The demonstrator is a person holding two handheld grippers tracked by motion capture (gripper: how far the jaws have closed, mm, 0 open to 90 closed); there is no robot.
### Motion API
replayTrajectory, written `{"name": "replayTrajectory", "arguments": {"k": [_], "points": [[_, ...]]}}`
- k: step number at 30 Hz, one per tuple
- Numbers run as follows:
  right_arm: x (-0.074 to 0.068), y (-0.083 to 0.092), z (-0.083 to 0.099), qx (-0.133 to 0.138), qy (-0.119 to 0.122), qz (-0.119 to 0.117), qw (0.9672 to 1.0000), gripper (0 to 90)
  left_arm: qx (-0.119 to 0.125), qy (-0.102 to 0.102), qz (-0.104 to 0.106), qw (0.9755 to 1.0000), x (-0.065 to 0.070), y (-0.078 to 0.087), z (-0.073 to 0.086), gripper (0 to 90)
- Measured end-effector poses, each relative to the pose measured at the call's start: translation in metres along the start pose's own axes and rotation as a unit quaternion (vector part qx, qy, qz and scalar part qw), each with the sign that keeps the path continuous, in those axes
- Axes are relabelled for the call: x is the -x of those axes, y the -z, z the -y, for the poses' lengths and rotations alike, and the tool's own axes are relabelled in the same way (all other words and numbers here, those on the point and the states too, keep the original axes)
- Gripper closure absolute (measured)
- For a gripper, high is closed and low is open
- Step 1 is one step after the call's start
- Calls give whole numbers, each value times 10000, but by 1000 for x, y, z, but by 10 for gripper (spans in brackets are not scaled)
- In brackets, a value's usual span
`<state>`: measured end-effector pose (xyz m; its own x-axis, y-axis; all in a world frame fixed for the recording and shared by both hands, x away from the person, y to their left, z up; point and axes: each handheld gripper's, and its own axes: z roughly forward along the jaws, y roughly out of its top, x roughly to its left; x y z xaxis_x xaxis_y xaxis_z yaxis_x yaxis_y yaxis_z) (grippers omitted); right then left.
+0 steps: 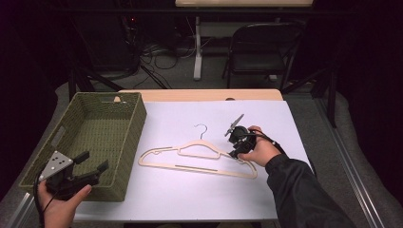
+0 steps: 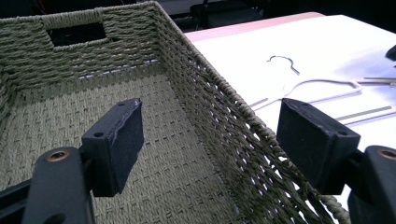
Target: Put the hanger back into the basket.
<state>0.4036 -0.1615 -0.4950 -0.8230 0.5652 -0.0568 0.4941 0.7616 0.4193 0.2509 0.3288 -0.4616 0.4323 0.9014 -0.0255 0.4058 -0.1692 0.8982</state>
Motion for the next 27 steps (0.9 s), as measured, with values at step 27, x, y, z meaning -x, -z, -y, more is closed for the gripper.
{"name": "replayTrajectory", "arguments": {"k": [27], "points": [[12,-39,1,-441,81,-311,9985,746,-60,24,-13,10000,-1,-3,2,231]]}}
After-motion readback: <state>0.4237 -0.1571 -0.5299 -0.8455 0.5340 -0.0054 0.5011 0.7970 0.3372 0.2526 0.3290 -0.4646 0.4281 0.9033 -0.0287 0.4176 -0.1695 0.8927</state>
